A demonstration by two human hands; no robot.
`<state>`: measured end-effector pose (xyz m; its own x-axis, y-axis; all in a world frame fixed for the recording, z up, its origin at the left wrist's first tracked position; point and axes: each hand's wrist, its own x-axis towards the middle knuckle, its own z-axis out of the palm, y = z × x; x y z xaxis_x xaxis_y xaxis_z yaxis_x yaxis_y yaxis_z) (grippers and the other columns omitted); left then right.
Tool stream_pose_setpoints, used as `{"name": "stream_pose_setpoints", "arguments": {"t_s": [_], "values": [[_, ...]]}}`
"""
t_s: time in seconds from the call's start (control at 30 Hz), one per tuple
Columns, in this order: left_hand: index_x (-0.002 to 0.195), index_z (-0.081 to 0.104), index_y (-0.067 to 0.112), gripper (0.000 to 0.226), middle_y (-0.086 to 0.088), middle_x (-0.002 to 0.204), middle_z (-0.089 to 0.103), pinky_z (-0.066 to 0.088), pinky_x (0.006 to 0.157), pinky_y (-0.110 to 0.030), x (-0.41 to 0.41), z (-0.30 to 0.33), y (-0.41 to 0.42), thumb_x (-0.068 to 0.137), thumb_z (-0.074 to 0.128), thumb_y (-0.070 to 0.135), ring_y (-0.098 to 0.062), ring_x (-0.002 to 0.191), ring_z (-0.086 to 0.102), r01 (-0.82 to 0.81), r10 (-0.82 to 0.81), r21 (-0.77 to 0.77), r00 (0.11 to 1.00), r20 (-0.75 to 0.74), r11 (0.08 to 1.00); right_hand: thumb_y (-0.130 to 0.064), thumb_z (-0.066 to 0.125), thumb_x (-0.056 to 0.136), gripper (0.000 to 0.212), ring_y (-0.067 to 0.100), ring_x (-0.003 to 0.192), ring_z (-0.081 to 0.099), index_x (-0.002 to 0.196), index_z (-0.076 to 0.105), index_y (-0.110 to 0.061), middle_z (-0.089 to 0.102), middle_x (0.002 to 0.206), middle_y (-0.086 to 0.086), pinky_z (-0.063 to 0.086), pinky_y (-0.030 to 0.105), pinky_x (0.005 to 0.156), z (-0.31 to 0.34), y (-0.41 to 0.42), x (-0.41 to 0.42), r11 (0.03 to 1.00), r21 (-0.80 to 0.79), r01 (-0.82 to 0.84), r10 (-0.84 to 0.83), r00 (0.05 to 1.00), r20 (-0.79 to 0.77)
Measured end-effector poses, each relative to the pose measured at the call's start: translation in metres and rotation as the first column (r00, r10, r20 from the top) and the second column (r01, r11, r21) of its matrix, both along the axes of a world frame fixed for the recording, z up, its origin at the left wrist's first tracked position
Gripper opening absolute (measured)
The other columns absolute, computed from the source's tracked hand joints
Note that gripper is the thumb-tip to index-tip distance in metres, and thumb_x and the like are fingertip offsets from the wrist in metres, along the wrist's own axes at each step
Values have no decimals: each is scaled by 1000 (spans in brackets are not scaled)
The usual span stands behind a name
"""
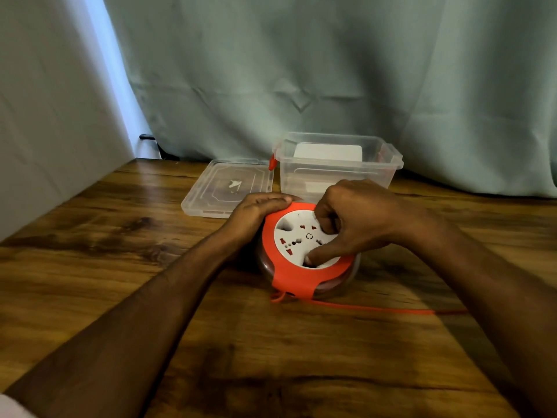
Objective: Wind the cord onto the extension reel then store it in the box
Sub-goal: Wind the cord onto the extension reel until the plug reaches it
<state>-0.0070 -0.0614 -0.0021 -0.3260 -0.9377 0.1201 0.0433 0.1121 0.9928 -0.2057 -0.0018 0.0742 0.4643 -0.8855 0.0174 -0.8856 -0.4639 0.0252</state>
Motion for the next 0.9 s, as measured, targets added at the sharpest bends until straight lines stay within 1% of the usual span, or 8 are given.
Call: {"name": "stream_pose_setpoints", "arguments": {"t_s": [0.1, 0.23, 0.33, 0.4, 0.5, 0.57, 0.7, 0.9], "values": [[117, 76, 6, 26, -17, 99, 81, 64, 73, -35, 4, 2, -1, 100, 59, 15, -27, 81, 77, -43, 45, 35, 995, -86, 998, -80, 58, 80, 61, 8, 64, 64, 69, 69, -21, 69, 66, -7, 52, 37, 60, -1, -7, -7, 999, 2, 32, -30, 918, 397], [113, 76, 5, 23, -17, 101, 79, 62, 83, -42, 7, 2, -8, 97, 62, 14, -32, 87, 76, -155, 192, 144, 934, -300, 977, -36, 49, 106, 40, 21, 52, 62, 73, 63, -18, 63, 60, 2, 44, 33, 57, -6, -26, -19, 946, -35, 322, -195, 655, 730], [128, 71, 4, 44, -24, 129, 71, 49, 110, -59, 8, 0, -13, 91, 68, 28, -46, 122, 65, -132, 227, 245, 879, -418, 961, -4, 42, 102, 28, 25, 58, 75, 99, 70, -3, 75, 72, 11, 52, 29, 50, -12, -24, -20, 884, 389, 260, -458, 649, 607], [133, 68, 5, 48, -22, 135, 69, 44, 115, -59, 10, -1, -16, 93, 65, 31, -45, 129, 62, -134, 246, 263, 852, -461, 956, 1, 47, 102, 26, 28, 88, 78, 113, 71, -1, 79, 98, 14, 59, 32, 67, -18, -17, -20, 742, 671, -5, -497, 666, 555], [130, 70, 6, 53, -21, 134, 69, 47, 113, -56, 11, -3, -19, 86, 67, 34, -43, 128, 63, -162, 248, 214, 842, -479, 963, 3, 59, 98, 36, 25, 122, 64, 130, 68, -11, 70, 132, 13, 49, 38, 96, -22, -4, -19, 442, 756, -483, -320, 702, 636], [126, 72, 6, 51, -21, 132, 70, 49, 112, -55, 10, -4, -19, 84, 69, 34, -43, 126, 64, -171, 244, 192, 845, -475, 966, -1, 62, 96, 41, 26, 119, 63, 135, 65, -15, 70, 128, 14, 42, 44, 101, -23, -2, -18, 336, 744, -577, -196, 730, 654], [120, 74, 5, 32, -23, 129, 71, 52, 107, -52, 12, -4, -22, 100, 57, 23, -43, 120, 67, -234, 271, 138, 875, -400, 962, -1, 56, 102, 25, 19, 82, 59, 121, 70, -8, 63, 84, 8, 53, 33, 84, -20, -4, -22, 330, 778, -535, -105, 798, 594], [121, 73, 2, 28, -14, 108, 79, 64, 77, -35, 13, -7, -24, 101, 56, 11, -31, 94, 76, -309, 311, 33, 937, -160, 950, -27, 62, 100, 28, 14, 62, 58, 81, 79, -15, 60, 66, 4, 52, 29, 68, -7, -12, -46, 425, 857, -292, -150, 911, 384]]}}
